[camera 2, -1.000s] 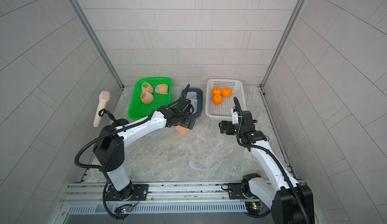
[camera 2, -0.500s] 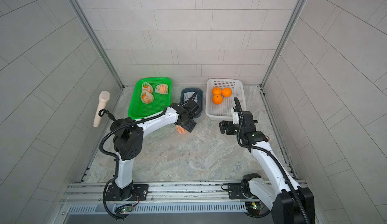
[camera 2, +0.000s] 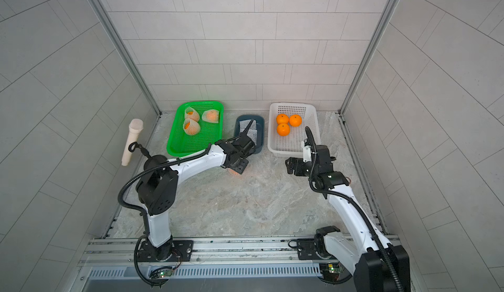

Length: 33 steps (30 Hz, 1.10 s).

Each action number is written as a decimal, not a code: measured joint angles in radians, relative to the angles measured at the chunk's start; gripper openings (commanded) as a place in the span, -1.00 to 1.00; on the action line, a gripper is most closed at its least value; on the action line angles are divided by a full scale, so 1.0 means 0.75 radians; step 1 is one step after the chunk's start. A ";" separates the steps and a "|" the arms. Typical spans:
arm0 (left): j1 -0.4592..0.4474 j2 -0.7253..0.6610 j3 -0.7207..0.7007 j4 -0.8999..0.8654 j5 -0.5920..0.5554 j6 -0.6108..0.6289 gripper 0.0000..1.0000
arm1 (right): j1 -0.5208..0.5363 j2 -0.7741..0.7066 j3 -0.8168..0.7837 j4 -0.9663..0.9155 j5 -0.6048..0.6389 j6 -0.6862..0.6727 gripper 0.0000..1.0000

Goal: Remove foam nets from oranges
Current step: Remove the foam net from the orange.

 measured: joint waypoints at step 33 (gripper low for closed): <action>0.000 0.038 0.071 0.062 0.045 0.000 0.59 | 0.000 0.001 0.000 -0.002 0.000 0.000 0.84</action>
